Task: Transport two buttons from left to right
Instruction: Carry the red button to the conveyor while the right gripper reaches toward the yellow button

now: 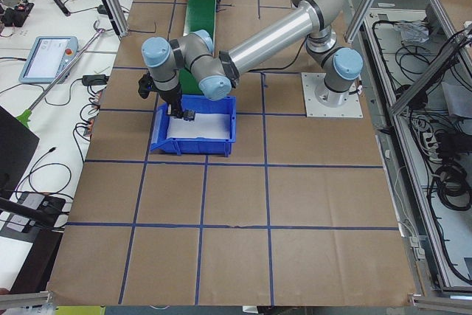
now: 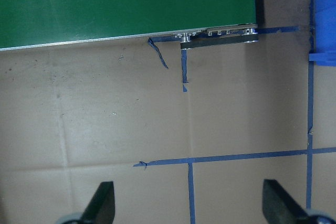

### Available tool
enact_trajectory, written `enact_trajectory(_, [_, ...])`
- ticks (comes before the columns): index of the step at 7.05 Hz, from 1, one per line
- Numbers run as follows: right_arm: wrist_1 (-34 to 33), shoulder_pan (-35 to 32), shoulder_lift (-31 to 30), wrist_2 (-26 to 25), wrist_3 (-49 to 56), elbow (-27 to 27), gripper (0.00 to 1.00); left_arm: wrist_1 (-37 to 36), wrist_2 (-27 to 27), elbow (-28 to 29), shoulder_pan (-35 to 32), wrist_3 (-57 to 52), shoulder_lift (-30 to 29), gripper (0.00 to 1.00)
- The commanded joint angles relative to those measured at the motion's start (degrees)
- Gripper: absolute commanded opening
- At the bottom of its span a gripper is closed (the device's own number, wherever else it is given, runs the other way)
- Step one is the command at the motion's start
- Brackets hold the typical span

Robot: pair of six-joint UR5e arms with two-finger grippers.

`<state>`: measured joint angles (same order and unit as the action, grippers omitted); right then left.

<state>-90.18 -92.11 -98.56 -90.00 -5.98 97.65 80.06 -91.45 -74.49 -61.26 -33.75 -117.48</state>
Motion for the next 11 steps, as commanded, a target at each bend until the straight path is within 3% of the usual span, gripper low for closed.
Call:
enact_trajectory(1, [0.0,0.0,0.0,0.0,0.0,0.1,1.00,11.2,-0.6,7.0,-0.3,0.6,2.5,0.00])
enact_trajectory(3, [0.0,0.0,0.0,0.0,0.0,0.1,1.00,12.3,-0.5,7.7,-2.7,3.1,2.3,0.00])
enact_trajectory(7, [-1.6,0.3,-0.2,-0.2,0.5,2.9,1.00,12.3,0.2,5.2,-14.7,22.0,2.2,0.00])
enact_trajectory(8, [-3.8,0.2,-0.1,-0.1,0.3,2.7,1.00,11.8,0.2,3.3,-16.9,25.6,2.3,0.00])
enact_trajectory(9, [-11.4,0.0,0.6,-0.1,0.2,3.7,1.00,11.7,0.2,0.7,-17.8,28.5,2.3,0.00])
enact_trajectory(11, [-19.1,0.0,7.0,0.0,0.1,5.1,1.00,3.6,0.0,-5.6,-17.8,27.7,2.8,0.00])
